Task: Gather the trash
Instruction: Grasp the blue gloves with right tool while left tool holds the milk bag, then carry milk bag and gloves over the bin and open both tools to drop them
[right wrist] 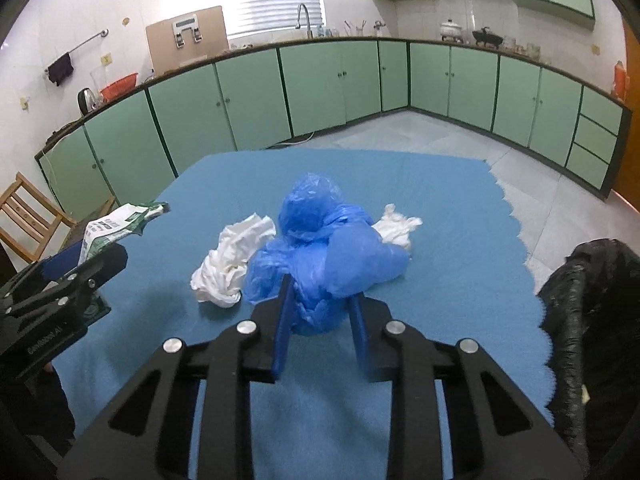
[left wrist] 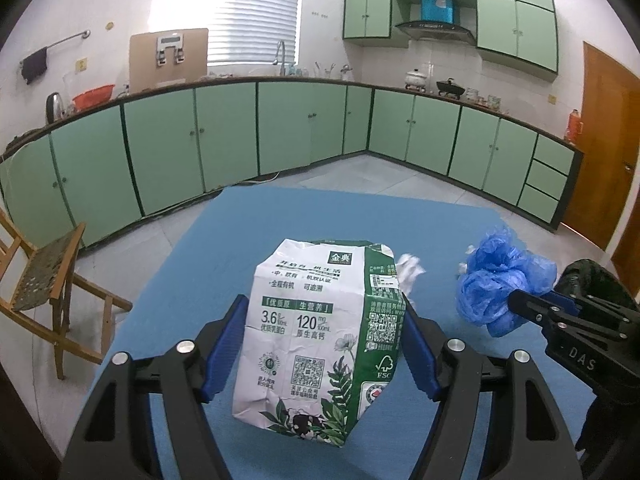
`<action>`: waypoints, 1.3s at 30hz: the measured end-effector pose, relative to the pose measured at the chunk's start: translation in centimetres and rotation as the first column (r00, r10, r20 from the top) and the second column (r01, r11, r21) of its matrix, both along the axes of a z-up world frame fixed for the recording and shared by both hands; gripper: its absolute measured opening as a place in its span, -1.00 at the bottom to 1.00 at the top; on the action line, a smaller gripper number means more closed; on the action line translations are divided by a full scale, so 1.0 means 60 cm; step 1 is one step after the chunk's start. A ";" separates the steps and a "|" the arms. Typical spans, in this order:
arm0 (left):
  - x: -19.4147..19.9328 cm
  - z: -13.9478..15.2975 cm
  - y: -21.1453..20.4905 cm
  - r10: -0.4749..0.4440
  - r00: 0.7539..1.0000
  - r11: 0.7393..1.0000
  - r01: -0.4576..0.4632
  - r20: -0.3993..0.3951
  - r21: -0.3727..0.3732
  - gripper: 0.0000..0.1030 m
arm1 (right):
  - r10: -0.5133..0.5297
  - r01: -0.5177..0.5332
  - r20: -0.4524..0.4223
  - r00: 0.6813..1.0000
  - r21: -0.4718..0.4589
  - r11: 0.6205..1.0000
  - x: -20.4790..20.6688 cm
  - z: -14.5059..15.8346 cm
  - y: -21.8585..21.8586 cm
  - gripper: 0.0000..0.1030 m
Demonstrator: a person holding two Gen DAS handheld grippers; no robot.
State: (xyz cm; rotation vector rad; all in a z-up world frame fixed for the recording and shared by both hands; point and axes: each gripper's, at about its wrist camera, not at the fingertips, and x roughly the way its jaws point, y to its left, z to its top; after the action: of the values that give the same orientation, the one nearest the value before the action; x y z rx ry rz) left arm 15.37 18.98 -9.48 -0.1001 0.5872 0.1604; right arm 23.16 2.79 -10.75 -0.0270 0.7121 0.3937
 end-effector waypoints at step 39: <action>0.002 0.136 -0.343 -0.404 0.900 0.913 0.408 0.164 0.013 0.36 | -0.303 0.303 0.207 0.930 0.033 0.952 -0.129 0.159 -0.370 -0.51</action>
State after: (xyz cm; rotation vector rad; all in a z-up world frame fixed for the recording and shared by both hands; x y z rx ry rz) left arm 15.46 -1.63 -1.33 -0.0090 0.4343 -0.2600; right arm 15.44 -19.41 -1.21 0.0413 0.4958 0.0914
